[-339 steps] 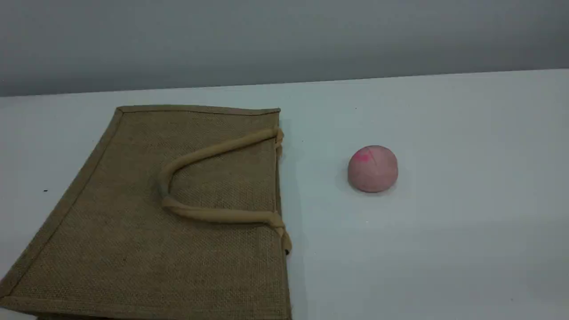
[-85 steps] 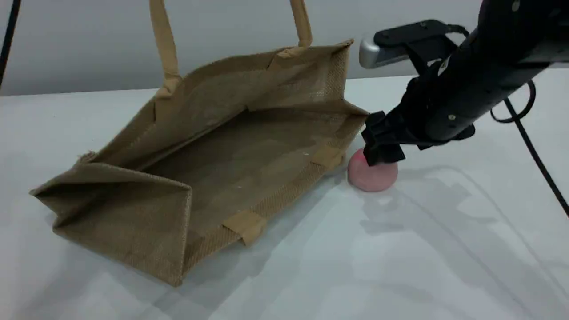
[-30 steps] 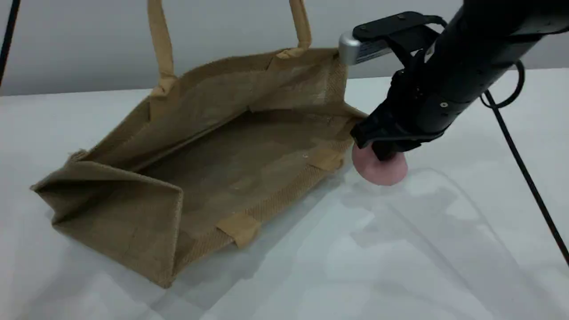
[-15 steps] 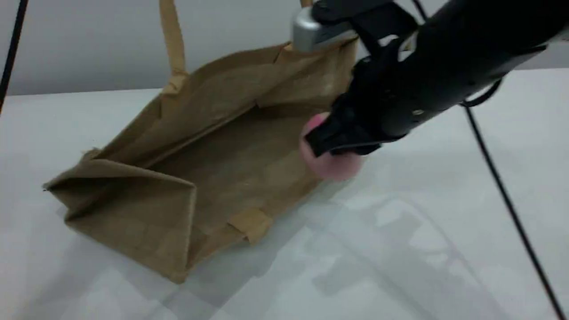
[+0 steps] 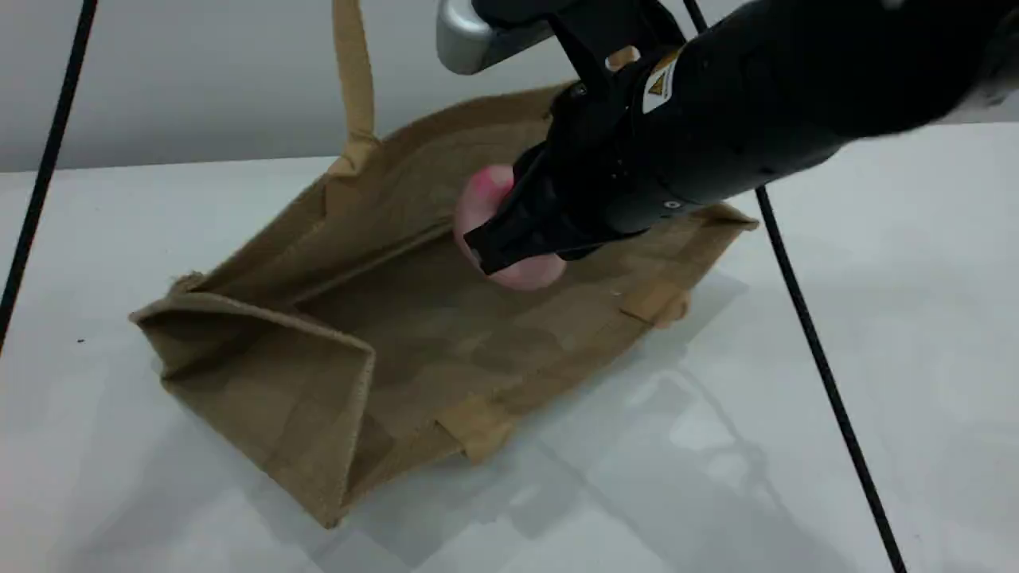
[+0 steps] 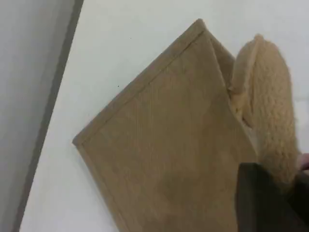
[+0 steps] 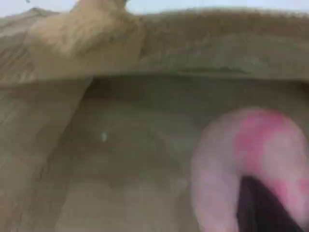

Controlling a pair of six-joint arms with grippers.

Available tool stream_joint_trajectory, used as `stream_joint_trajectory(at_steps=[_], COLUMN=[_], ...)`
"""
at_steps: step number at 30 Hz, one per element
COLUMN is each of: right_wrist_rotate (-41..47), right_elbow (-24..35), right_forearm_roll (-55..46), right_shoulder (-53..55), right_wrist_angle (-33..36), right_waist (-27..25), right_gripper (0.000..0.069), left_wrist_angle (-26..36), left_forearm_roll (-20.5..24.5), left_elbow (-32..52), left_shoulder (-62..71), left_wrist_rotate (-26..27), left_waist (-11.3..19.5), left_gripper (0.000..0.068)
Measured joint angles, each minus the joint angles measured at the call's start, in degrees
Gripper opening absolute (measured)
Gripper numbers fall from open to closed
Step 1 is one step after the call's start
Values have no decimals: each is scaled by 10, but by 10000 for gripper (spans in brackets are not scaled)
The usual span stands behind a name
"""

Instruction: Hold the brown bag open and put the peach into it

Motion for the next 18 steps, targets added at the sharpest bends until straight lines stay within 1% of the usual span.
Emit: stream_joint_trajectory(at_steps=[9,12,15,18], right_wrist_rotate=[6,9,16,24], right_elbow=[0,-1,-13,-23], right_forearm_roll=[0,1,3,4], right_shoulder=[90,103,108,112], right_wrist_angle=[-146,-182,-201,-179], right_waist=[0,0,0,0], right_gripper=[36,48,96,204], left_wrist_angle=[0,0,0,0], left_forearm_roll=[3,3,3,3], left_elbow=[0,0,0,0], left_shoulder=[0,0,0,0], left_wrist_rotate=[1,1,1,1], left_waist=[0,0,0,0], left_gripper=[92,92,92,92])
